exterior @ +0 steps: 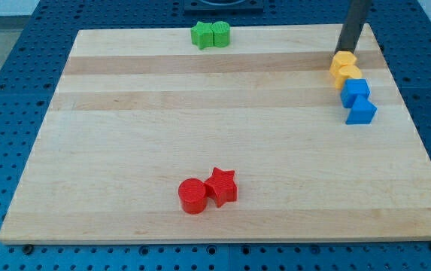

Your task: Keep green circle above yellow hexagon

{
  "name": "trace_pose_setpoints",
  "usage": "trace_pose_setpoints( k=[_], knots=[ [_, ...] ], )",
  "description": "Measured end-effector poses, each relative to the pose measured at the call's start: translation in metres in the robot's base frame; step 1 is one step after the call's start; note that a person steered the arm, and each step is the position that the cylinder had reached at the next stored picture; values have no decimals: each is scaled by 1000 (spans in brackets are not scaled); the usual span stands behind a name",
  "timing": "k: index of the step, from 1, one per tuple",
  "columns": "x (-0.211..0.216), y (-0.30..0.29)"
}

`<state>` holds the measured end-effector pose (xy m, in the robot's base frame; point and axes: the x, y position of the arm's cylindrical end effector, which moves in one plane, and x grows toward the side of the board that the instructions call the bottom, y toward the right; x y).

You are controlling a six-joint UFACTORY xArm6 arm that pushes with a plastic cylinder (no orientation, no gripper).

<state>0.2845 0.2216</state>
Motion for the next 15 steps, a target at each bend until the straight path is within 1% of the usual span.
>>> trace_pose_setpoints(
  k=[2, 3, 4, 5, 6, 7, 8, 9, 10, 11, 13, 14, 15],
  knots=[
    [1, 0],
    [-30, -13],
    [-34, -58],
    [-13, -127],
    [-5, -198],
    [-7, -273],
    [-38, -328],
    [-87, -344],
    [-93, -338],
    [-92, -306],
    [-86, -206],
    [-62, -168],
    [-63, -161]
  ],
)
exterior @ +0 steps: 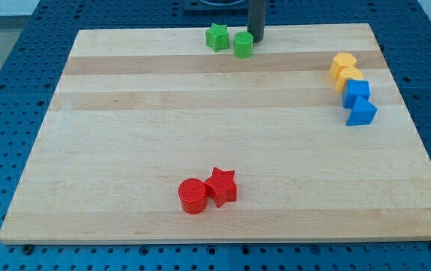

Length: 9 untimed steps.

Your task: Keep green circle above yellow hexagon

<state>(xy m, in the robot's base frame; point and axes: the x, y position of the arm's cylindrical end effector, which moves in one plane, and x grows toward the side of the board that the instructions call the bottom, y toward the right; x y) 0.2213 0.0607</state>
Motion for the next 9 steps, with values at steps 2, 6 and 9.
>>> trace_pose_setpoints(
  k=[2, 6, 9],
  knots=[
    [-20, -62],
    [27, -11],
    [32, 60]
  ],
)
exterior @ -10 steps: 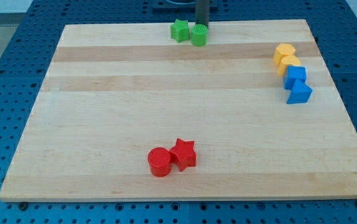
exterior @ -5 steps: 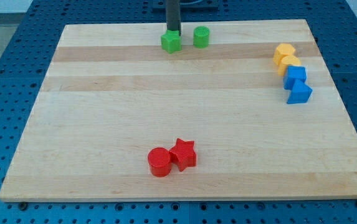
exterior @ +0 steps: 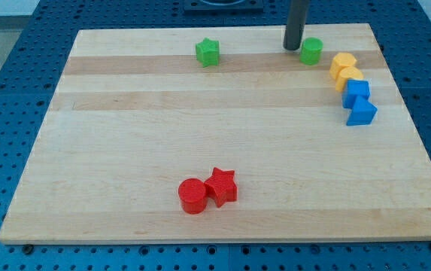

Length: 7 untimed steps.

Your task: Keep green circle above yellow hexagon

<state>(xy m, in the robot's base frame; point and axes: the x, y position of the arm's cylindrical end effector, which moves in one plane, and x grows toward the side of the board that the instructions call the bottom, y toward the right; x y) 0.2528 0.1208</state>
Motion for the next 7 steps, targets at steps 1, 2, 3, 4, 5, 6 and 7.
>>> trace_pose_setpoints(
  k=[1, 2, 3, 4, 5, 6, 7],
  knots=[
    [13, -5],
    [28, -4],
    [29, -3],
    [27, 23],
    [23, 52],
    [19, 65],
    [-1, 66]
  ],
)
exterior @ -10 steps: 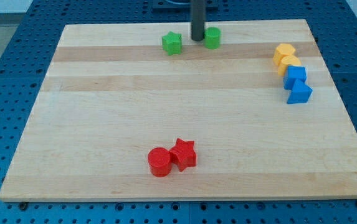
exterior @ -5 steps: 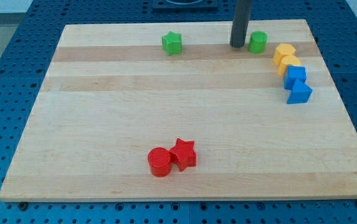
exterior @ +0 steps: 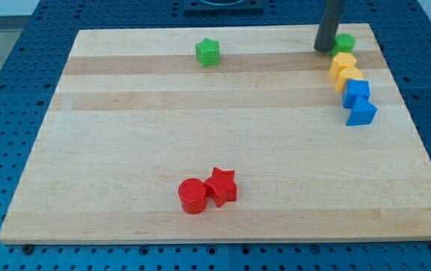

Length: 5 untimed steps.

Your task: Keep green circle above yellow hexagon

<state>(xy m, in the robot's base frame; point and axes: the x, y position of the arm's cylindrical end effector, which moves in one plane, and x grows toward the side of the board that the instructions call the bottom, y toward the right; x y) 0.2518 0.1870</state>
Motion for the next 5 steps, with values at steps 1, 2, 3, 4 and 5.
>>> trace_pose_setpoints(
  k=[1, 2, 3, 4, 5],
  knots=[
    [-30, 0],
    [-35, 20],
    [-32, 38],
    [-19, 39],
    [-3, 38]
  ],
)
